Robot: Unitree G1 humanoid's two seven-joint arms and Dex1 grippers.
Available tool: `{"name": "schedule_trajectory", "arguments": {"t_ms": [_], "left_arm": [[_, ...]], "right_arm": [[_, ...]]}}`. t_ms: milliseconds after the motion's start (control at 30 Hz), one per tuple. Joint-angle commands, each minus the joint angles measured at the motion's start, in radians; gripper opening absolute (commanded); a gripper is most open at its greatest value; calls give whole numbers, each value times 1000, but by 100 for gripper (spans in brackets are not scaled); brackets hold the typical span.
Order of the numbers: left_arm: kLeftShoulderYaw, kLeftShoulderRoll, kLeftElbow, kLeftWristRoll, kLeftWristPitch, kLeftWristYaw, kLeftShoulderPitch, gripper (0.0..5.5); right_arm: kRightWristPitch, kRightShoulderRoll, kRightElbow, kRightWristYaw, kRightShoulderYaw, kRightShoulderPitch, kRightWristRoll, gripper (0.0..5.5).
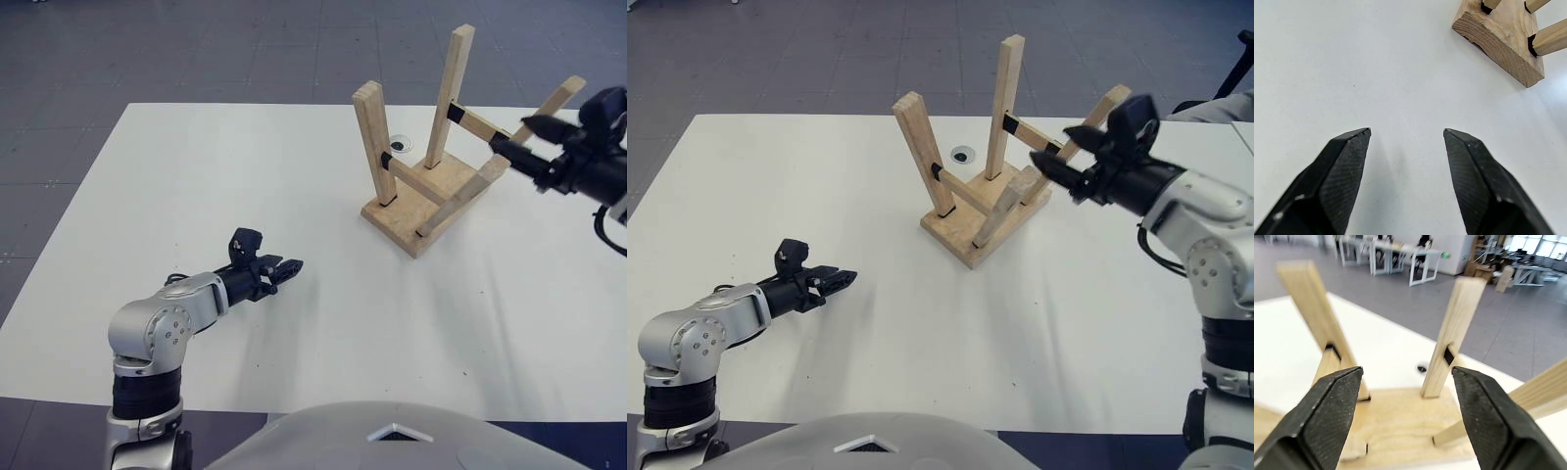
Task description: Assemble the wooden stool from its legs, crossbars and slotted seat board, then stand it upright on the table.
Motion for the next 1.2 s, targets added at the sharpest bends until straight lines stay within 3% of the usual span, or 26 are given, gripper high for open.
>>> {"name": "schedule_trajectory", "arguments": {"t_ms": [33, 267, 567, 833, 1000, 1200], "left_arm": [[7, -7, -17, -5, 19, 16, -32, 277], [-15, -27, -24, -8, 35, 27, -65, 277], [-7, -61, -42, -3, 26, 58, -35, 277], [3, -81, -48, -1, 13, 76, -15, 277], [11, -75, -55, -3, 11, 75, -5, 277], [27, -24, -67, -12, 5, 34, 7, 277]], "right_arm": [[-108, 67, 67, 73, 104, 52, -178, 334], [-409, 266, 399, 94, 266, 35, -511, 334], [-307, 357, 23, 218, 334, 35, -507, 334], [-190, 508, -80, 280, 436, -143, -501, 334], [-181, 524, -53, 261, 404, -148, -519, 334], [-100, 387, -154, 296, 243, -62, -442, 334]]}}
